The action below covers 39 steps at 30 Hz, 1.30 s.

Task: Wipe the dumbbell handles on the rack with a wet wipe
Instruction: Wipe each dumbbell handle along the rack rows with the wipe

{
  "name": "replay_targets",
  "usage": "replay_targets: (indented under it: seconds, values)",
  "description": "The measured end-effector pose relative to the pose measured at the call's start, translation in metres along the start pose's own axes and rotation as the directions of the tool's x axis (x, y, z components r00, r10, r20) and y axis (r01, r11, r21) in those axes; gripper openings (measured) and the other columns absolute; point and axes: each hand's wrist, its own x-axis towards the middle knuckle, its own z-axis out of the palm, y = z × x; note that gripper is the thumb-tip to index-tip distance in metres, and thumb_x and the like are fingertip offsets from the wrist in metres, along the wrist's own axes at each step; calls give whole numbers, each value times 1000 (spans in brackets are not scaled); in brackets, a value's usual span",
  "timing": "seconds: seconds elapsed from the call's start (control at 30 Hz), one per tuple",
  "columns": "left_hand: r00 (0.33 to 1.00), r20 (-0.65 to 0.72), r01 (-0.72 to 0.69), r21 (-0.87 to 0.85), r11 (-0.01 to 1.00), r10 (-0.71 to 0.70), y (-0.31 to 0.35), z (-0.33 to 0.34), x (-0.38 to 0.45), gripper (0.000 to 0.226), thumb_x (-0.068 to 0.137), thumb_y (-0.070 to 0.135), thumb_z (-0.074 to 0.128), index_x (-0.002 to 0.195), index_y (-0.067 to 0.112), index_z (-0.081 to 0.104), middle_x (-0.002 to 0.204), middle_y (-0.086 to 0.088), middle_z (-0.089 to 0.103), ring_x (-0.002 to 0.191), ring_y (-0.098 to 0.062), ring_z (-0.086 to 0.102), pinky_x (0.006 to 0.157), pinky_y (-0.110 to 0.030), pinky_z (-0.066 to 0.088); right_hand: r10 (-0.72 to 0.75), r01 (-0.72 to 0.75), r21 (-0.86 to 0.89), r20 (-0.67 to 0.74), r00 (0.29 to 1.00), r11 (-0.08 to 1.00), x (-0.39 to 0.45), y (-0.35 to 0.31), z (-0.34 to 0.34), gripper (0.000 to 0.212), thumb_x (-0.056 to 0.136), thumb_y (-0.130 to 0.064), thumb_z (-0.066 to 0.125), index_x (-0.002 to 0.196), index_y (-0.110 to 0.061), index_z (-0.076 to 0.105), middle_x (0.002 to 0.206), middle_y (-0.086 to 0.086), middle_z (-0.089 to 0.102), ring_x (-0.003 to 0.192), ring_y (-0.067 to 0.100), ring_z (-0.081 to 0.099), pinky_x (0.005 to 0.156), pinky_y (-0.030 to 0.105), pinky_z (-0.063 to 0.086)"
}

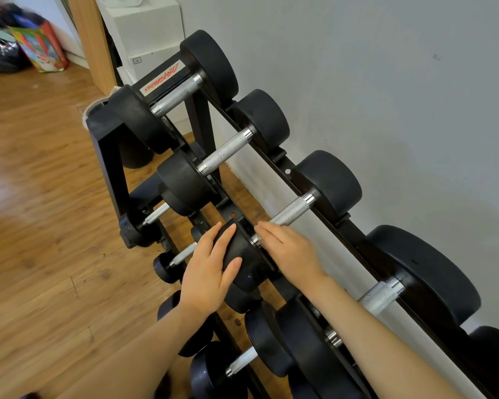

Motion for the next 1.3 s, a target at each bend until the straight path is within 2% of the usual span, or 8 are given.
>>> replay_targets:
  seconds: [0.07,0.23,0.4,0.73,0.9,0.97,1.13,1.3]
  values:
    - [1000,0,4,-4,1000,-4,1,0,0,66,94,62,27,153,33,25,160,2,24,145,-16,24,110,-28,23,-14,15,-19,18,1000,1000,1,5,-4,46,78,-6,79,122,-7,64,121,7,66,96,20,68,71,31,60]
    - [1000,3,12,-13,1000,-12,2,-1,0,68,92,63,26,153,34,24,160,3,23,145,-16,23,110,-28,23,270,-276,-24,-143,952,961,9,22,-17,32,91,-14,65,121,-5,65,124,9,65,102,22,68,80,34,59]
    - [1000,7,20,8,1000,-20,2,-1,-1,69,92,64,25,154,33,24,160,2,23,145,-17,23,111,-29,23,-5,6,-35,25,1000,999,-4,12,-1,39,87,-13,72,125,-9,64,131,6,62,92,17,67,71,29,59]
    - [995,37,91,88,992,-94,15,-10,-4,61,98,54,30,155,36,18,162,0,20,148,-19,19,116,-34,22,214,-213,13,-54,975,977,-14,1,-31,34,91,-20,56,121,-6,66,117,11,64,100,23,64,74,32,59]
    - [1000,-19,18,161,987,-15,33,-14,-14,56,101,41,42,154,28,30,160,-8,27,147,-27,25,117,-47,29,457,-451,131,-22,889,883,-41,-13,-54,34,98,-28,47,124,-13,65,126,5,61,116,23,57,98,31,44]
    - [1000,-15,-16,155,988,18,45,-16,-21,55,101,38,44,154,28,30,161,-9,25,148,-28,24,117,-48,27,516,-506,136,-53,855,852,-53,-23,-70,29,95,-19,55,120,-10,67,122,7,63,113,25,58,96,31,43]
    - [998,22,-55,115,992,52,73,-12,-49,54,103,35,45,154,28,30,162,-7,24,148,-28,22,118,-48,23,644,-627,146,-164,747,765,-90,-55,-106,27,93,-10,62,119,-6,68,118,5,61,105,5,52,89,0,31]
    - [994,55,-93,69,993,89,94,3,-75,52,102,34,46,153,25,34,159,-11,29,147,-28,26,117,-47,25,665,-648,151,-215,715,746,-119,-66,-124,25,94,-12,62,118,-6,69,116,4,62,102,1,47,89,-4,29]
